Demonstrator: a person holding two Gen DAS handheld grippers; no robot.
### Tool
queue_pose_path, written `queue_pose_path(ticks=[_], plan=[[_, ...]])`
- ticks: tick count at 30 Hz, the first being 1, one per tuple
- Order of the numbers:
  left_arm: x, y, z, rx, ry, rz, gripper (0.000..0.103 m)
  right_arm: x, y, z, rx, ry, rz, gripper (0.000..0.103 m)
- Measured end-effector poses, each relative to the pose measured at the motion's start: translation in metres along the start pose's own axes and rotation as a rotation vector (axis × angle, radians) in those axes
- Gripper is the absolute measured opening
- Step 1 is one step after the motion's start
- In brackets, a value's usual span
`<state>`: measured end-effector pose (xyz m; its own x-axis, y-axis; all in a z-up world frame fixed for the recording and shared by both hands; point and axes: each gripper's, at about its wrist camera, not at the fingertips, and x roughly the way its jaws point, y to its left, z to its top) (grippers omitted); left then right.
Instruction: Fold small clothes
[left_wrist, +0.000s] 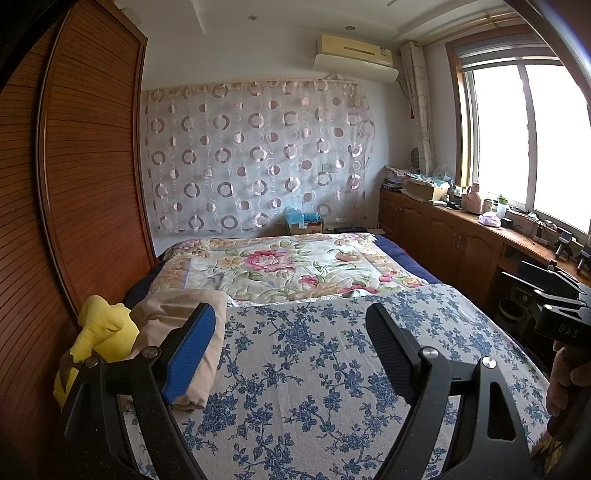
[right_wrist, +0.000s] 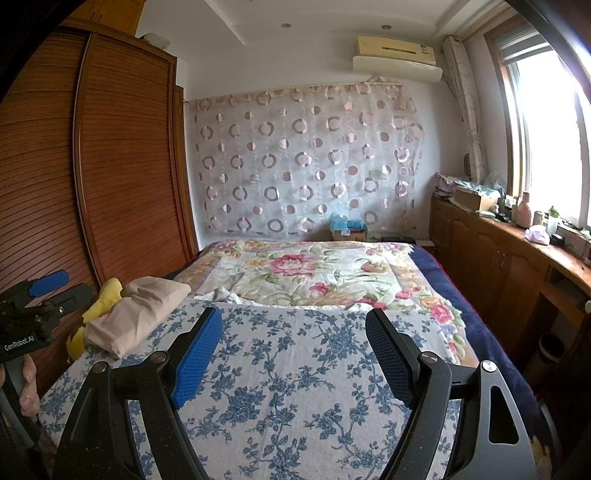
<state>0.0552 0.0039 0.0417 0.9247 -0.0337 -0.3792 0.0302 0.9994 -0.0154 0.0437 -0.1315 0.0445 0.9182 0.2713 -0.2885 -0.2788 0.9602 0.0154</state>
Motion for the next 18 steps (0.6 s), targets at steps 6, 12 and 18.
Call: queue_pose_path(ticks=[6,12,18], plan=[[0.0001,0.0000,-0.0006,0.001,-0.001,0.000,0.084,-0.0007,0.0006,0.0005,0.000,-0.001,0.000,0.081],[0.0003,-0.0001,-0.0012,0.000,-0.002,0.000,0.084,-0.0006,0.0000,0.0001,0.002,0.000,0.001,0.081],[0.0006,0.0000,-0.0020,0.000,-0.001,-0.001,0.084,-0.0001,0.0007,0.0004,0.009,0.006,0.001,0.081]])
